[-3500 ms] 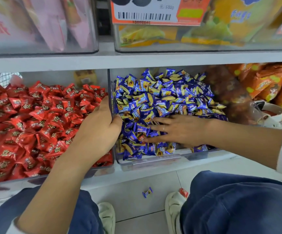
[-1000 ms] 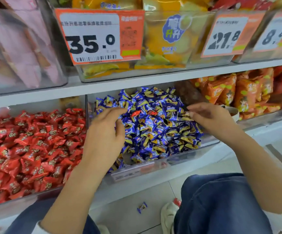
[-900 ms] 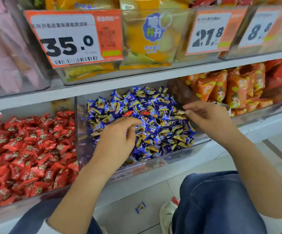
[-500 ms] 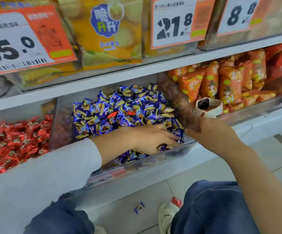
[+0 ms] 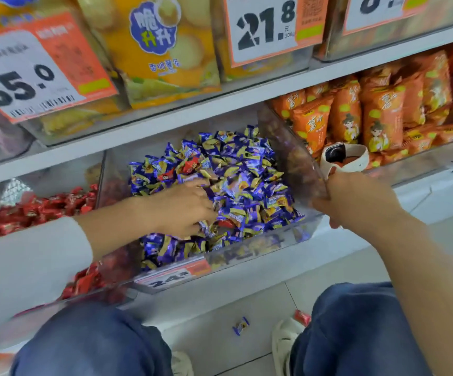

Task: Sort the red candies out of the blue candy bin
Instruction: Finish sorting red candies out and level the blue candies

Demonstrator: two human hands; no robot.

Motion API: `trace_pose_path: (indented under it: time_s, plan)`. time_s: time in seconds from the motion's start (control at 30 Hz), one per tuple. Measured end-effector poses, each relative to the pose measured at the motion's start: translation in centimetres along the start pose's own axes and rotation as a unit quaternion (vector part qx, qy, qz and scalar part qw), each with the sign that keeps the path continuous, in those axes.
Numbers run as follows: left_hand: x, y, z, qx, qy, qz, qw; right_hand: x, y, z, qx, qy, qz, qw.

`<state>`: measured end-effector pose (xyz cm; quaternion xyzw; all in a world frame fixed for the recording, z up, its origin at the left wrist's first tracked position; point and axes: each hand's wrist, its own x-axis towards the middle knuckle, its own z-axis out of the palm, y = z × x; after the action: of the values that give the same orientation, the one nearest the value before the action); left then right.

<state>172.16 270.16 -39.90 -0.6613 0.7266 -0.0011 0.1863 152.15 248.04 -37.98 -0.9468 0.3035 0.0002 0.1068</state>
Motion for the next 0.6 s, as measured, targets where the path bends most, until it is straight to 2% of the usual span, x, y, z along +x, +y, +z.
trace_pose_path:
  time_s: [0.23,0.33,0.4,0.5,0.6]
  plan:
    - [-4.2,0.4,0.6,-0.071,-0.028,-0.09,0.993,-0.1,0.0,-0.2,-0.001,-0.007,-0.004,1.0]
    - [-2.3,1.6,0.0,-0.078,-0.015,-0.098,0.992,-0.1,0.0,-0.3,0.007,-0.007,-0.002,1.0]
    - [-0.4,2.7,0.0,-0.097,-0.038,-0.118,0.988,-0.1,-0.1,-0.4,0.015,-0.005,-0.001,1.0]
    - [2.0,4.0,0.6,-0.079,-0.063,-0.174,0.98,-0.2,0.0,-0.2,0.015,0.005,-0.005,1.0]
    - [3.3,4.4,1.1,-0.114,-0.066,-0.216,0.967,-0.1,0.2,0.0,0.009,0.01,-0.014,1.0]
